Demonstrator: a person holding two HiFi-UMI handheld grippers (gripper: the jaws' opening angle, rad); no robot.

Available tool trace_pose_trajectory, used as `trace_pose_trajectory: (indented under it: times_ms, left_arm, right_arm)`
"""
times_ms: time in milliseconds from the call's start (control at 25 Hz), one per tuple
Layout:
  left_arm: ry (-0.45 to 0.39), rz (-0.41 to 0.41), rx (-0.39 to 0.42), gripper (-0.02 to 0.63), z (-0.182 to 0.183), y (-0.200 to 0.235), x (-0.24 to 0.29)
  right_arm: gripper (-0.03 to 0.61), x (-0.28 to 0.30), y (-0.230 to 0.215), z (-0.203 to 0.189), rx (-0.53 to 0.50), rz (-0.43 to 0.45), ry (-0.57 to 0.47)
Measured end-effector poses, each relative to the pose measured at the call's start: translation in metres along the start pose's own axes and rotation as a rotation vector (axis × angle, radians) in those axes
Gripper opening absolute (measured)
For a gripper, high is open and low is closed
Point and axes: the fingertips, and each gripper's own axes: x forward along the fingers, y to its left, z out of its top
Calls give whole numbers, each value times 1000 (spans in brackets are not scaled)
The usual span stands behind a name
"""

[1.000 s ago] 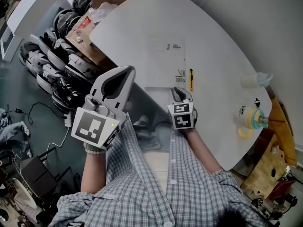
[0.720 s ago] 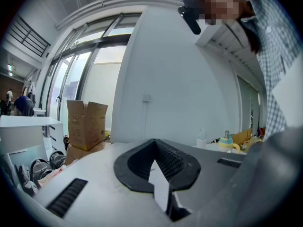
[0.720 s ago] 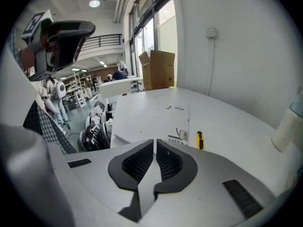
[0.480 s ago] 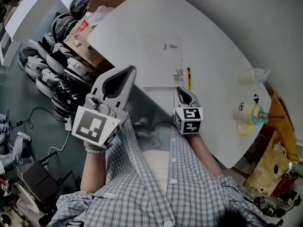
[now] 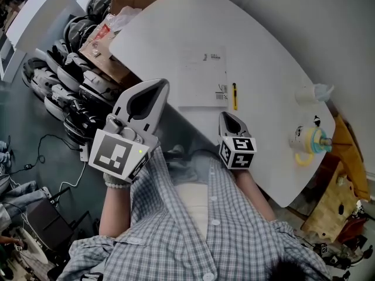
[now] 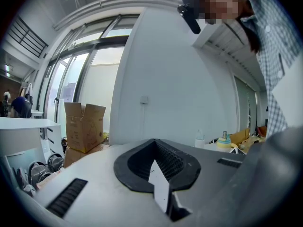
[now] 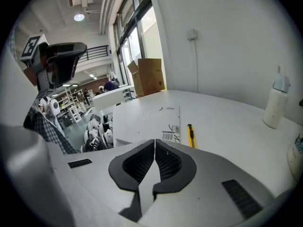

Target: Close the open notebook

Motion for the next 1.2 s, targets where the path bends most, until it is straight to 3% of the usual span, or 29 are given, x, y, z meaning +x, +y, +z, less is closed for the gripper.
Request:
trace_pose_trajectory:
  times_ms: [240, 480, 1200]
  left_arm:
    - [0, -2, -2, 6, -1, 0, -2]
    - [-3, 2, -11, 6, -2, 1, -3]
    - [-42, -11, 20, 6, 14, -1, -7]
  right_arm:
    - [23, -8, -2, -15, 52, -21, 55]
    - [23, -26, 7, -8, 34, 0, 40]
    - [23, -65, 19, 125, 1, 41, -242]
